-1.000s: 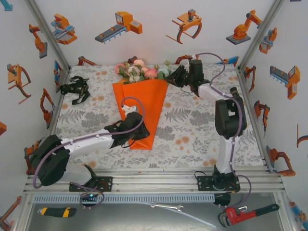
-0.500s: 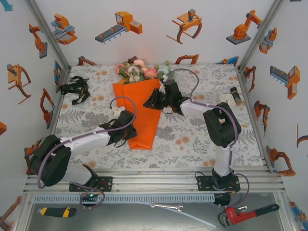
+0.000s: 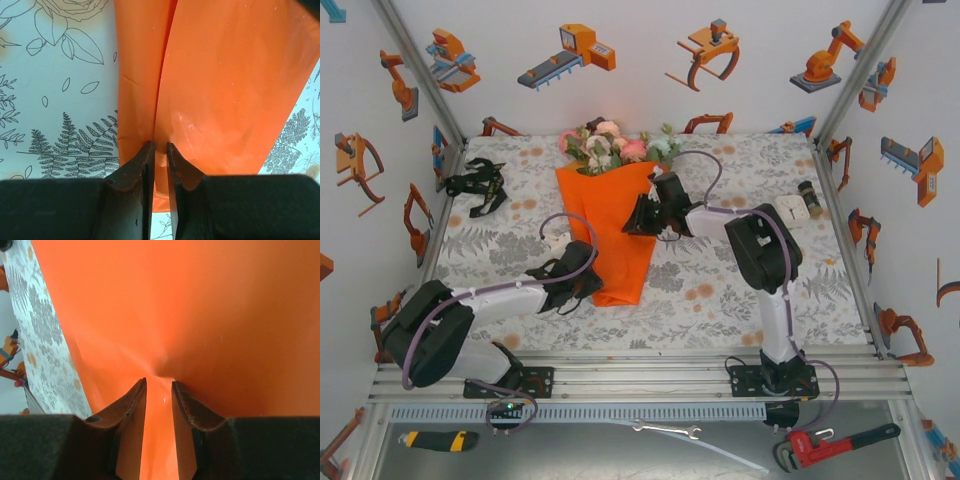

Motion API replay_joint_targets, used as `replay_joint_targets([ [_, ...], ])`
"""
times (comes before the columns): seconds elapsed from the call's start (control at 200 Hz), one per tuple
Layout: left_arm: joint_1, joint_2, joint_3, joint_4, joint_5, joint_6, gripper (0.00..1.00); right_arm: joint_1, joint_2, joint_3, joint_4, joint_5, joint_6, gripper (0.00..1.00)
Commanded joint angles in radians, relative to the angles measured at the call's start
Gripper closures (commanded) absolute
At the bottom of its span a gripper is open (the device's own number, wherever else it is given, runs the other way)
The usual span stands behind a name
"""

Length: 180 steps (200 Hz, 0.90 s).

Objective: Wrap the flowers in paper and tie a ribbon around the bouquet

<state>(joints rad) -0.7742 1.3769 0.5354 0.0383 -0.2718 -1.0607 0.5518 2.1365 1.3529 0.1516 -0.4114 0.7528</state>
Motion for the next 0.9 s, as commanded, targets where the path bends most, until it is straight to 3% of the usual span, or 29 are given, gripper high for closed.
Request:
replay_joint_targets([
  [0.0,-0.011,-0.015,-0.030,-0.096,0.021,0.026,0.77,-0.030,0.026,0.085,-0.073,-0.018,-0.036,0.69],
  [0.23,-0.016,-0.237,0.061,-0.219,-0.011,0.144,0.68,-0.049,-0.168,0.048,-0.123,0.017,-0.079,0.65],
  [0.406,-0.064,-0.313,0.117,-0.192,0.068,0.262,0.68,-0.070,-0.288,-0.115,-0.055,0.033,-0.047,0.65],
  [0.576,-0.144,-0.176,0.212,-0.100,0.137,0.300,0.69,-0.069,-0.279,-0.219,0.056,0.003,0.029,0.65],
  [0.736,-0.171,0.025,0.290,-0.092,0.076,0.295,0.69,-0.071,-0.211,-0.232,0.099,0.005,0.033,0.65],
  [0.896,-0.171,0.132,0.273,-0.083,-0.003,0.282,0.70,-0.083,-0.134,-0.181,0.066,0.000,0.034,0.65],
])
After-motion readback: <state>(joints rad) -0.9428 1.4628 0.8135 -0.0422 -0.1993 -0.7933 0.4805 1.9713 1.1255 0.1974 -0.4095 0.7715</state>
